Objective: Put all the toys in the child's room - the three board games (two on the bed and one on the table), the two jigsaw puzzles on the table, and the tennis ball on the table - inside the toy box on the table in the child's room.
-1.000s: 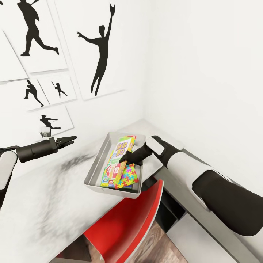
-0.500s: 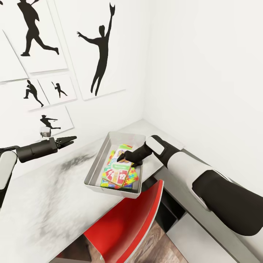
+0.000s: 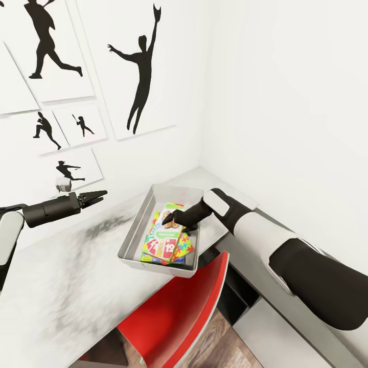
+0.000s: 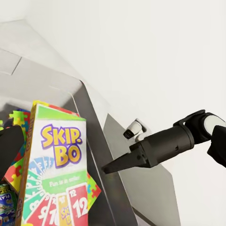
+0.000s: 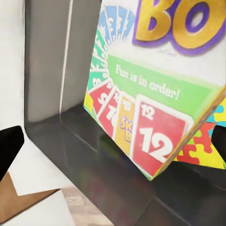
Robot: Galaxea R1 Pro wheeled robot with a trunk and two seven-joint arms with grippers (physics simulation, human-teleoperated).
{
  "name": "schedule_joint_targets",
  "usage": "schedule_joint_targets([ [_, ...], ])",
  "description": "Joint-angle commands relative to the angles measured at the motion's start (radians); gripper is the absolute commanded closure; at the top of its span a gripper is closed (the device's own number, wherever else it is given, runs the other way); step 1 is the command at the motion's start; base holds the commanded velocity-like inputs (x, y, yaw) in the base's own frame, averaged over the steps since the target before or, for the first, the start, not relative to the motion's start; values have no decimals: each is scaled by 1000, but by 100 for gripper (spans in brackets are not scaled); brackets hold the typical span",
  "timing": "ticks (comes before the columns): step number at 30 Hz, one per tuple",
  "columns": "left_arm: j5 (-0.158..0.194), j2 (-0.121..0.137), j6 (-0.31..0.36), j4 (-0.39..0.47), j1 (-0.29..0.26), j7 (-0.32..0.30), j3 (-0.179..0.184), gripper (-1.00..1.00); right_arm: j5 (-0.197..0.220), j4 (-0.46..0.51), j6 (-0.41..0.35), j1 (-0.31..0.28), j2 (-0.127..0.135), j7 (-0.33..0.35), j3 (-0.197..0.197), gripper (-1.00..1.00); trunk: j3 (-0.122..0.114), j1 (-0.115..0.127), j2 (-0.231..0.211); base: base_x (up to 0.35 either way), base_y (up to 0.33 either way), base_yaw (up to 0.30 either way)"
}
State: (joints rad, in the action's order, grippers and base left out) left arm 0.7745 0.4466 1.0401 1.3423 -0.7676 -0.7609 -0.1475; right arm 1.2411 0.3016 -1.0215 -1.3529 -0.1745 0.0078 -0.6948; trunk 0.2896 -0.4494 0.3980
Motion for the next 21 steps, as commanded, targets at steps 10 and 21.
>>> schedule_joint_targets([
  [10,8,2,6,0,-1,-12,-3,-100,4,325,4,17,16,5,4,-100,2,-1,2,-3,0,0],
  [21,10,7,6,1,-1,-17,-15,-100,3,496,48,96,44,0,18,-100,2,-1,2,0,0,0],
])
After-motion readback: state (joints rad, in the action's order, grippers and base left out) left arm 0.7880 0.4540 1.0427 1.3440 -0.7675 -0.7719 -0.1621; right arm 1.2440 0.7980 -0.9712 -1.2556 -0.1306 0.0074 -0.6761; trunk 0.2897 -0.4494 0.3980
